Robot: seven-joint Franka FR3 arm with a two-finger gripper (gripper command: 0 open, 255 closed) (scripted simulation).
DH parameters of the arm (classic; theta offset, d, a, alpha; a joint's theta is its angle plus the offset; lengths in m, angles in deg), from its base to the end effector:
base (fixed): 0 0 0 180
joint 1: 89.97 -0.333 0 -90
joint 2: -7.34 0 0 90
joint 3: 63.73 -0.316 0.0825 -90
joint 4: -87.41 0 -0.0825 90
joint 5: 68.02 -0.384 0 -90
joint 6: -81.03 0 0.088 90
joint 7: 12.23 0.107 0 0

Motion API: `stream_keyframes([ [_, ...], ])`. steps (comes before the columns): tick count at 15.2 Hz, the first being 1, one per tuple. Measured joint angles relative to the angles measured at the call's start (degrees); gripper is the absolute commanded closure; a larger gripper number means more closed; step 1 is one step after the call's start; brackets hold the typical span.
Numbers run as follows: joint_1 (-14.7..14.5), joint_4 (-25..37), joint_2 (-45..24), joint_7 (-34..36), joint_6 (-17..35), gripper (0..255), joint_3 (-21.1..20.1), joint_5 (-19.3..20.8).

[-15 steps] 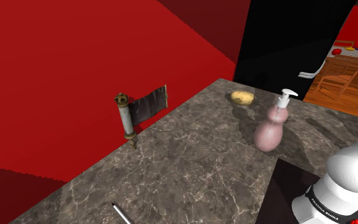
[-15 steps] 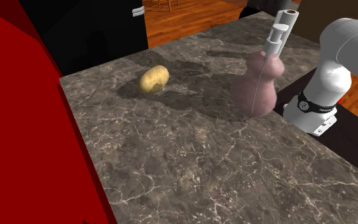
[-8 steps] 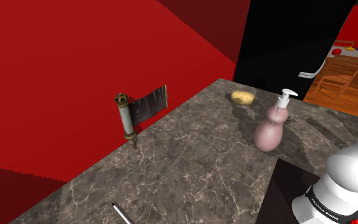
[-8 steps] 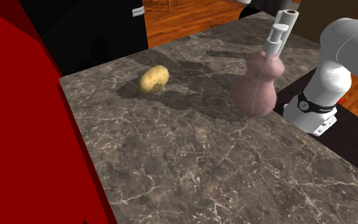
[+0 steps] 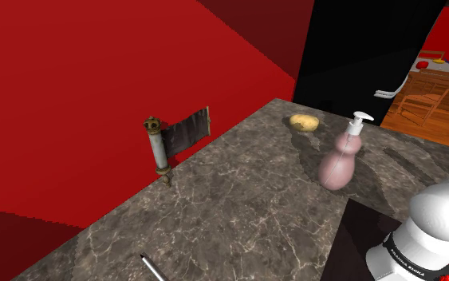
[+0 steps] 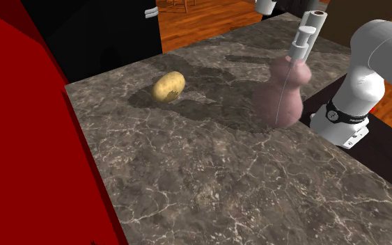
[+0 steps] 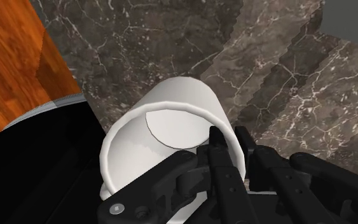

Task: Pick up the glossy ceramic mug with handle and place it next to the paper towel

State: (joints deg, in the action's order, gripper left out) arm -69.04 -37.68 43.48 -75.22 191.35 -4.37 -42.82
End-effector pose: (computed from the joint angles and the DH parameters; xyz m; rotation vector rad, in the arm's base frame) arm -0.0090 -0.4787 0.5041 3.0505 -0.1560 0.2293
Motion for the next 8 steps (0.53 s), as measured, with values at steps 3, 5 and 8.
stream_keyframes([
  [3, -0.1, -1.8, -0.1, 0.0, 2.1, 255, 1.2, 0.6],
  [5, -0.2, -2.9, -0.3, 0.0, 3.6, 255, 1.9, 0.9],
  [8, -0.6, -4.7, -0.7, 0.0, 6.0, 255, 3.4, 1.4],
])
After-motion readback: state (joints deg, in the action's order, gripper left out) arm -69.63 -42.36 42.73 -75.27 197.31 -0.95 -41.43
